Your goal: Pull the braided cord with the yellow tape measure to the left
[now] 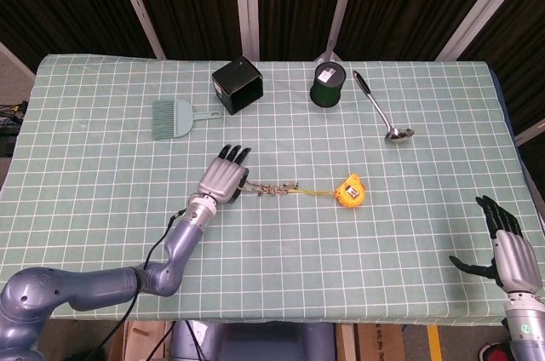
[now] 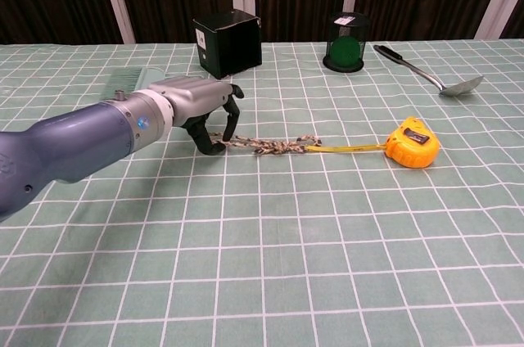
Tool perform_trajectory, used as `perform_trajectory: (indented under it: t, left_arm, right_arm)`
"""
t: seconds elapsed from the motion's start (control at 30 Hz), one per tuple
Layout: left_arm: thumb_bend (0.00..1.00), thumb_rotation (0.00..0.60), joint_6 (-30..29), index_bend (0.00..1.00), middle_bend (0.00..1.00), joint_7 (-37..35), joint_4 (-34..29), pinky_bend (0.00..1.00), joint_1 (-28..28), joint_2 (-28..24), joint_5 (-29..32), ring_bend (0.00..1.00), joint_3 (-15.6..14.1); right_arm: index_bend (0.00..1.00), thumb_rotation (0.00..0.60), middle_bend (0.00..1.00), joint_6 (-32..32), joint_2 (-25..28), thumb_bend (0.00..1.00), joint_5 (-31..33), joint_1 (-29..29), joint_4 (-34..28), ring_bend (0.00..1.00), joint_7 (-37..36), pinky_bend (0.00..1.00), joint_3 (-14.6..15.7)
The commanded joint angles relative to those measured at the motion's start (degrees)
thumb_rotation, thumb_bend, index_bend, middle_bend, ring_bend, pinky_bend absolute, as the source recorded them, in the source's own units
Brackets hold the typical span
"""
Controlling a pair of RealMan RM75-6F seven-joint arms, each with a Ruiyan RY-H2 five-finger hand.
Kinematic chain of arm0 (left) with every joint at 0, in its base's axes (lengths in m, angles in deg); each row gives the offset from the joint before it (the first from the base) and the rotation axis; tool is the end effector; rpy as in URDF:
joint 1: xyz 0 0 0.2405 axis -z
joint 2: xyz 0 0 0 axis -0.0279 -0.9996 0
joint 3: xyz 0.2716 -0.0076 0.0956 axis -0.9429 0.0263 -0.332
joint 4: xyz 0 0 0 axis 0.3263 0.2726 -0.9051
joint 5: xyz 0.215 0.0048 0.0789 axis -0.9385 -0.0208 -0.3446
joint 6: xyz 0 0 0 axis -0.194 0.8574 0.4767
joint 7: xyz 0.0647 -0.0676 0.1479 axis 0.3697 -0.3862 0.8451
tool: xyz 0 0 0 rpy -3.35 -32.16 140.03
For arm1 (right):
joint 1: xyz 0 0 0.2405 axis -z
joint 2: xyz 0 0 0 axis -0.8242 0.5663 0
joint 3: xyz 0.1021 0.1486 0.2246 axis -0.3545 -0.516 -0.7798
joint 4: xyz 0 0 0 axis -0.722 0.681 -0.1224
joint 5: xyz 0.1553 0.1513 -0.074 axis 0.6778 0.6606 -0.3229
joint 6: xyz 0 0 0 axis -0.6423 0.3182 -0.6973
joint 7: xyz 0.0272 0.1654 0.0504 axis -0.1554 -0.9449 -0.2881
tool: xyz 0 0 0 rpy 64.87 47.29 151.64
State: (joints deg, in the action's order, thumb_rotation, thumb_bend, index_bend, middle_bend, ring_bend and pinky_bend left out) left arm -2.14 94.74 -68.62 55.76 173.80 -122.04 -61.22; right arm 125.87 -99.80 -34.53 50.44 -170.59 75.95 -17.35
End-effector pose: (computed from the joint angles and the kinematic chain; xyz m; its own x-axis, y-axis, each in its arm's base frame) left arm -0.0865 0.4351 -0.1210 0.5981 0.2169 0.7715 0.7720 -0.4142 -0.4820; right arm -0.3567 -0.2241 0.1531 0.0961 -0.0855 0.9917 -0.9767 0.1838 0.1105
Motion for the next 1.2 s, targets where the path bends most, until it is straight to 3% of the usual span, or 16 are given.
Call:
perform_trajectory:
  t: [0.03, 0.37, 1.2]
  left_arm:
    - [0.52, 0.6, -1.17, 0.6, 0.04, -1.07, -0.93, 0.0, -0.52, -1.12, -3.32, 0.0, -0.88]
    - [0.53, 0.6, -4.96, 0.6, 0.05, -5.01, -6.01, 0.0, -3.74, -7.91, -12.18, 0.0, -2.88]
    - [0.54, 0.6, -14.73, 0.6, 0.06, -11.2, -17.42, 0.0, -16.91, -29.77, -19.26, 0.0, -6.46]
  right_arm:
    - [0.0, 0.6, 0.0, -0.03, 0.02, 0.12, -0.02, -0.01, -0.01, 0.0, 0.03, 0.0, 0.02]
    - [0.0, 0.6, 0.0, 0.04, 0.08, 0.12, 0.08, 0.07, -0.29, 0.0, 0.25, 0.0, 0.07]
    - [0.0, 0.6, 0.0, 1.26, -0.29, 0.12, -0.56, 0.34, -0.45, 0.0, 1.98, 0.0, 0.2]
